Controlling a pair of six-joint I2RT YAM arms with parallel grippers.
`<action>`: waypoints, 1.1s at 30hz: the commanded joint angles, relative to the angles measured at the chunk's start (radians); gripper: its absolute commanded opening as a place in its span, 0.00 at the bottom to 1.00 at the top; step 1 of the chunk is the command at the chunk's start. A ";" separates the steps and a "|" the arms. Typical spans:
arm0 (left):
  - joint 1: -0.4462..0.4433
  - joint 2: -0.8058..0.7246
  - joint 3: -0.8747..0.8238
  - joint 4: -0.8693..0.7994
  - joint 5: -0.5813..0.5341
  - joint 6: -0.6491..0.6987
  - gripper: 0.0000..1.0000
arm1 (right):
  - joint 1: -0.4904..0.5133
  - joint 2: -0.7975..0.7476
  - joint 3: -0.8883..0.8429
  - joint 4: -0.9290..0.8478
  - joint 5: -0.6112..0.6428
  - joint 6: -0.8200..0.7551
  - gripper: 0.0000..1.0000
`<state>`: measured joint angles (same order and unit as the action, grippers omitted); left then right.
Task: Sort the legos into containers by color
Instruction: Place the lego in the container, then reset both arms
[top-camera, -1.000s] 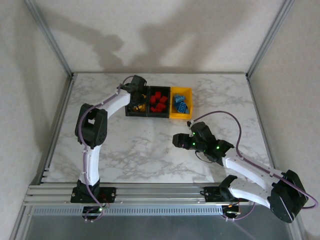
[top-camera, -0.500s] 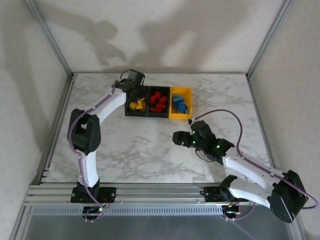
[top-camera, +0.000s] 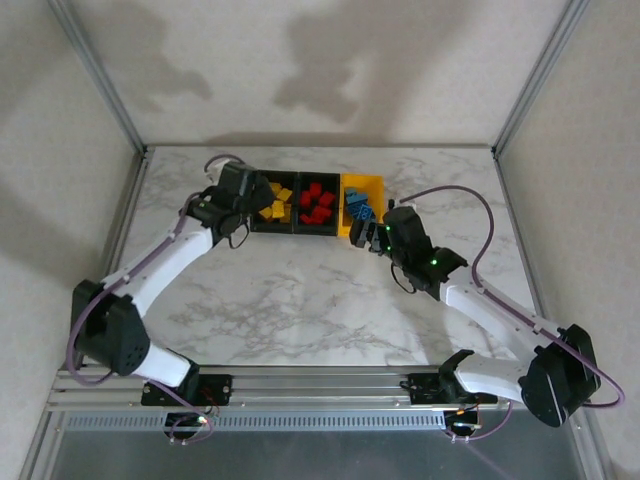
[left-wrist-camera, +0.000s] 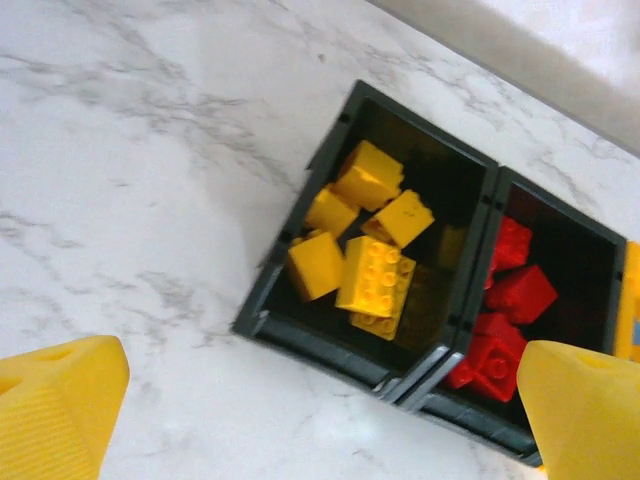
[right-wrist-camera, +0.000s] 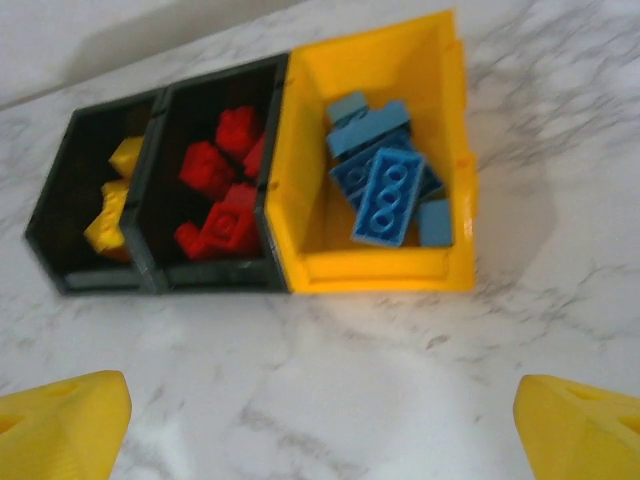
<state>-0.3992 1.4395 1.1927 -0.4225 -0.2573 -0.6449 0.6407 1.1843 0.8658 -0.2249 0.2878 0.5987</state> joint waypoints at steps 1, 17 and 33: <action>0.022 -0.119 -0.078 0.081 -0.132 0.051 1.00 | -0.024 0.025 0.044 -0.010 0.233 -0.027 0.99; 0.263 -0.239 -0.643 0.812 -0.436 0.363 1.00 | -0.316 0.073 -0.283 0.635 0.772 -0.343 0.99; 0.260 0.028 -0.965 1.668 -0.311 0.517 1.00 | -0.428 0.329 -0.665 1.600 0.510 -0.571 0.99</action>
<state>-0.1360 1.4223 0.2661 1.0126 -0.6361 -0.1677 0.2302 1.4525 0.2379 1.0859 0.8917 0.1020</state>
